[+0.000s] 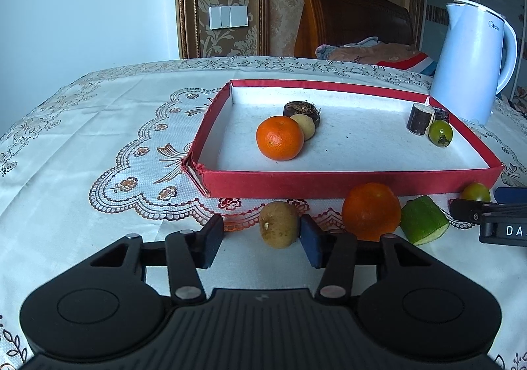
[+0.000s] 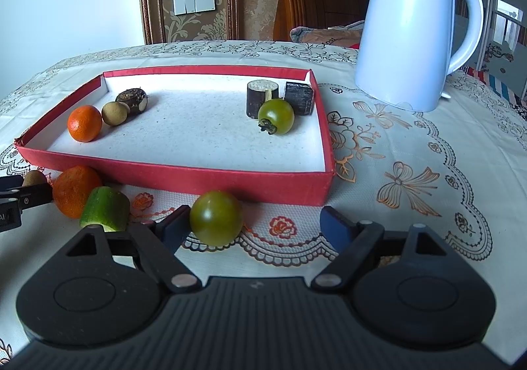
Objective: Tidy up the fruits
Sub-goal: 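Lower the left tool toward a brown potato while the right tool approaches a green tomato, then close the left tool on the brown potato while the right tool grasps the green tomato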
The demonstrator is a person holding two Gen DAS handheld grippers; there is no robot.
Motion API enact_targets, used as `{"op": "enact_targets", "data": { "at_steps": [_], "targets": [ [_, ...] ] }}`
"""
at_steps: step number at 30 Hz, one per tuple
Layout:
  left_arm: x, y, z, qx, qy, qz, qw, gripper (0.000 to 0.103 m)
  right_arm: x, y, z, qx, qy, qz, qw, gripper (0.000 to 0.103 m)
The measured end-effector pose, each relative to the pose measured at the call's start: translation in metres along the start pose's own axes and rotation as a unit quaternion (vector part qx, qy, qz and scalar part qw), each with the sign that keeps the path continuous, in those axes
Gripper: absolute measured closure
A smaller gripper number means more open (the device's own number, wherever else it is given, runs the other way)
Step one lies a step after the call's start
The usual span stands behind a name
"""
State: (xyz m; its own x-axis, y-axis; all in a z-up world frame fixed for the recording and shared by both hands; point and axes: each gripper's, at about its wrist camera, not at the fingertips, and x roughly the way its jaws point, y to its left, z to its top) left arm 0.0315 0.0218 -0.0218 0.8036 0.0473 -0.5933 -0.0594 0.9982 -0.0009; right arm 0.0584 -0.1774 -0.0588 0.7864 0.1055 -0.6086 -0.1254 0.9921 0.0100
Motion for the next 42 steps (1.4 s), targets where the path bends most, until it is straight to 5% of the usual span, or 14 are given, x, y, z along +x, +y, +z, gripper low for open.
{"op": "enact_targets", "data": {
  "at_steps": [6,8,10,15,22,34,42],
  "targets": [
    [0.0013,0.0020,0.0012,-0.007,0.000,-0.004,1.0000,0.053,-0.0002,-0.0004,-0.0001,0.002,-0.002,0.002,1.000,0.020],
    [0.0015,0.0019,0.0012,-0.005,-0.001,-0.004,1.0000,0.053,-0.0018,-0.0003,-0.0006,0.000,-0.007,0.008,1.000,0.030],
    [0.0008,0.0010,0.0016,-0.001,-0.004,-0.011,0.9999,0.068,-0.0038,0.0012,-0.0007,-0.006,-0.012,0.016,1.000,0.045],
    [0.0000,-0.0028,0.0009,0.009,-0.006,-0.013,0.9999,0.077,-0.0042,0.0009,-0.0001,-0.005,-0.013,0.017,1.000,0.047],
    [-0.0008,-0.0040,0.0005,0.010,-0.008,-0.014,0.9998,0.077,-0.0052,0.0016,-0.0006,-0.007,-0.015,0.015,1.000,0.047],
    [-0.0022,-0.0036,0.0007,0.008,-0.009,-0.011,0.9999,0.077,-0.0080,0.0020,-0.0010,-0.006,-0.024,0.026,0.999,0.073],
    [-0.0042,-0.0023,0.0005,0.008,-0.014,-0.013,0.9998,0.077,-0.0098,-0.0007,-0.0016,0.002,-0.030,0.028,0.999,0.073]
  ]
}}
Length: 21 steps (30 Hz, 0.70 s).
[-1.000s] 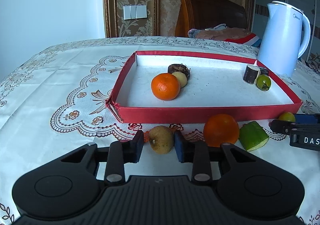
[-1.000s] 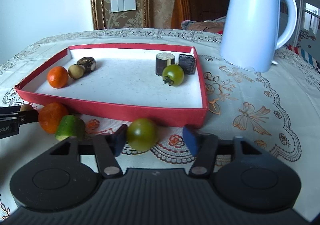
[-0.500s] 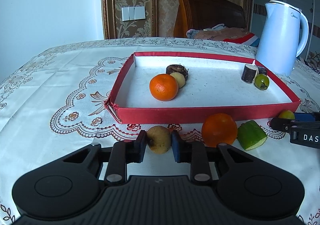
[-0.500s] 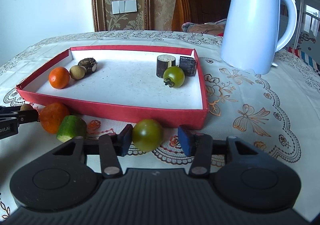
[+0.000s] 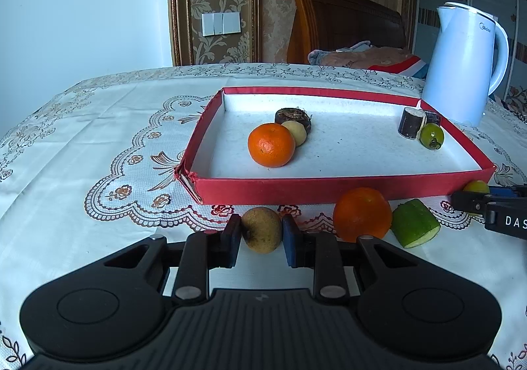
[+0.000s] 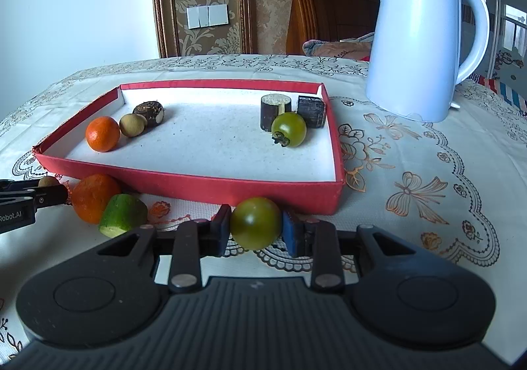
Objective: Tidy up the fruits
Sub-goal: 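Carry the brown potato and green tomato up into the red tray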
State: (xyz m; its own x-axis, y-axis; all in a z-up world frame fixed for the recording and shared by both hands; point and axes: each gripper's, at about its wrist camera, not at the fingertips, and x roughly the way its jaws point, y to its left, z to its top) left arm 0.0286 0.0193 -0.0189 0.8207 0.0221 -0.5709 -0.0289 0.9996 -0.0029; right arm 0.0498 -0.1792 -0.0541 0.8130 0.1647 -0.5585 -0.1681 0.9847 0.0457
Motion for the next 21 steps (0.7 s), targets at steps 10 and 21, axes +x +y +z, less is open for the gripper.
{"op": "enact_targets", "data": {
  "at_steps": [10,21],
  "targets": [
    [-0.009,0.006,0.001,-0.016,-0.023,-0.004,0.9996,0.077,-0.014,-0.008,-0.001,0.019,-0.031,0.003,0.999,0.073],
    [-0.022,0.013,0.005,-0.040,-0.073,-0.004,0.9965,0.077,-0.025,-0.017,0.003,0.035,-0.074,-0.024,0.996,0.073]
  ]
}}
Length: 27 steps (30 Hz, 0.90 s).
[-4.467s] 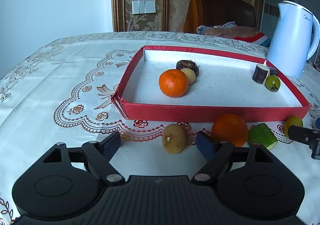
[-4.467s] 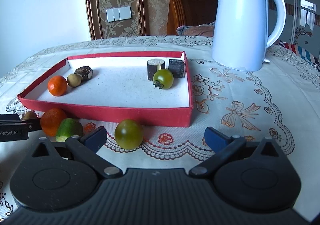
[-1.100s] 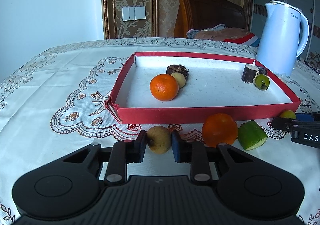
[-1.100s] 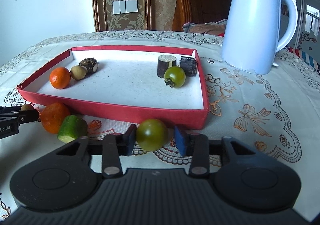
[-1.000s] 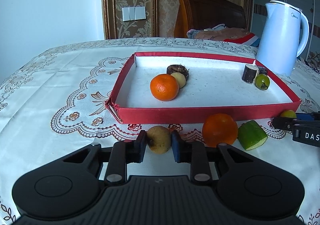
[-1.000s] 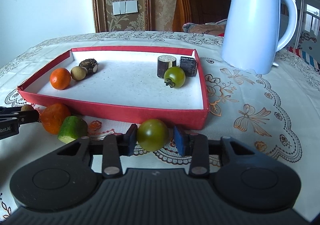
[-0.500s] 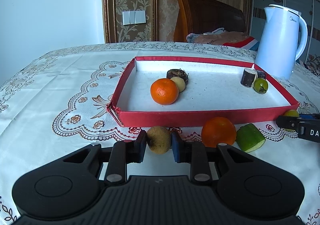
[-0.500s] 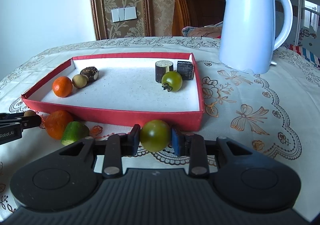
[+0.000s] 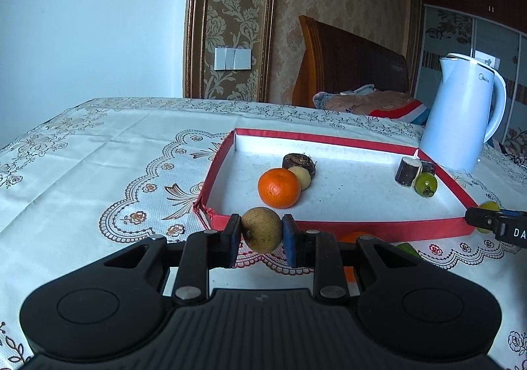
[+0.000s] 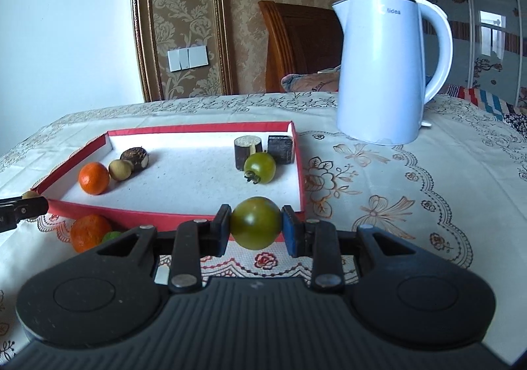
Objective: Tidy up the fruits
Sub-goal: 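Carry the brown potato and green tomato up into the red tray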
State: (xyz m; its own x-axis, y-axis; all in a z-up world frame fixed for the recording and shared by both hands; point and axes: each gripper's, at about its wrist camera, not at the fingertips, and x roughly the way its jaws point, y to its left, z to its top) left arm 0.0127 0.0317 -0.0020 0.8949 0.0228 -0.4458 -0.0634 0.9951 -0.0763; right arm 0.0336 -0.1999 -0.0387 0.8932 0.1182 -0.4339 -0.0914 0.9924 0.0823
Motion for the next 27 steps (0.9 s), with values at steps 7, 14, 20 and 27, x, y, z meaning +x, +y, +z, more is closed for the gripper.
{"op": "enact_targets", "data": {
  "at_steps": [7,14,20,27],
  "targets": [
    [-0.001,-0.007,0.002,0.014,-0.013,-0.002,0.9998,0.077,-0.001,0.000,0.002,0.002,-0.011,-0.007,1.000,0.073],
    [0.008,-0.016,0.010,0.017,-0.003,-0.012,0.9998,0.077,0.003,0.003,0.011,-0.005,-0.014,-0.012,1.000,0.073],
    [0.027,-0.029,0.026,0.013,0.010,-0.018,0.9997,0.077,0.023,0.011,0.023,-0.028,-0.007,-0.026,0.999,0.073],
    [0.049,-0.052,0.032,0.036,0.023,-0.011,0.9990,0.077,0.054,0.014,0.025,-0.028,0.033,-0.026,0.999,0.073]
  ]
}}
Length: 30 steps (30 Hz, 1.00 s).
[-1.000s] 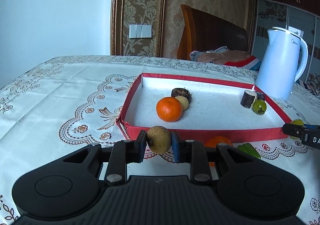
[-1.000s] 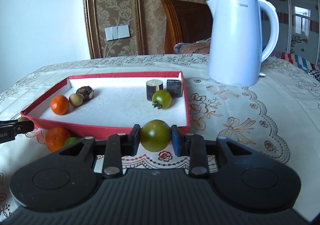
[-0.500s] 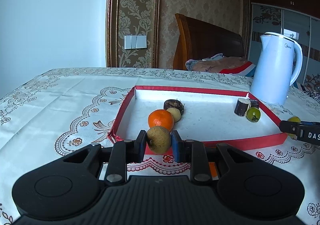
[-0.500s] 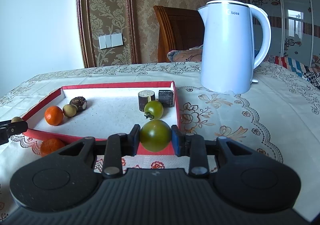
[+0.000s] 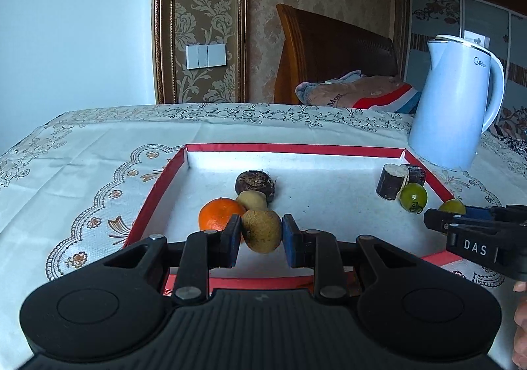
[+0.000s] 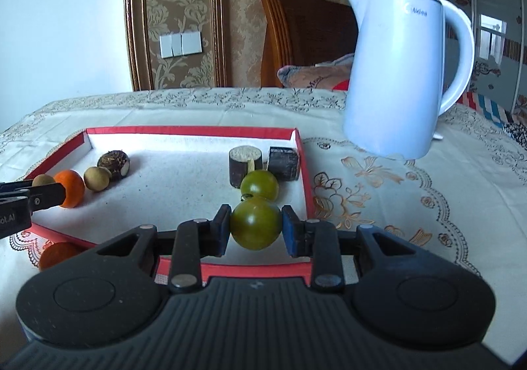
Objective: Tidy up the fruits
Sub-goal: 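Carry the brown potato and green tomato up into the red tray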
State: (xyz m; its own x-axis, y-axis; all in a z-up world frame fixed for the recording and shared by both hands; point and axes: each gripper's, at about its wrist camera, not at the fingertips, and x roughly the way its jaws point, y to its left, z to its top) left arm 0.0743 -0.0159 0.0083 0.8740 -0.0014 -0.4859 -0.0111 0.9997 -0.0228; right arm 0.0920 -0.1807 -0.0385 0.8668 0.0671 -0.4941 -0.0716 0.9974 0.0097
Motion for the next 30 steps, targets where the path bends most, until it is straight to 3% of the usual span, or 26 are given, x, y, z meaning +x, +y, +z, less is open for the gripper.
{"op": "enact_targets", "data": {
  "at_steps": [9,18,23,30],
  "targets": [
    [0.022,-0.013,0.001,0.014,0.016,0.006,0.9998,0.077,0.021,-0.004,0.006,0.008,0.013,-0.004,1.000,0.073],
    [0.045,-0.015,0.003,-0.009,0.038,-0.002,0.9992,0.077,0.030,-0.002,0.007,0.006,0.017,-0.002,1.000,0.073],
    [0.058,-0.017,0.003,-0.003,0.048,0.013,0.9988,0.077,0.033,-0.002,0.008,0.009,0.016,-0.001,1.000,0.073],
    [0.062,-0.018,0.003,-0.005,0.042,0.017,0.9990,0.077,0.038,0.004,0.008,-0.002,0.015,-0.004,1.000,0.073]
  ]
}}
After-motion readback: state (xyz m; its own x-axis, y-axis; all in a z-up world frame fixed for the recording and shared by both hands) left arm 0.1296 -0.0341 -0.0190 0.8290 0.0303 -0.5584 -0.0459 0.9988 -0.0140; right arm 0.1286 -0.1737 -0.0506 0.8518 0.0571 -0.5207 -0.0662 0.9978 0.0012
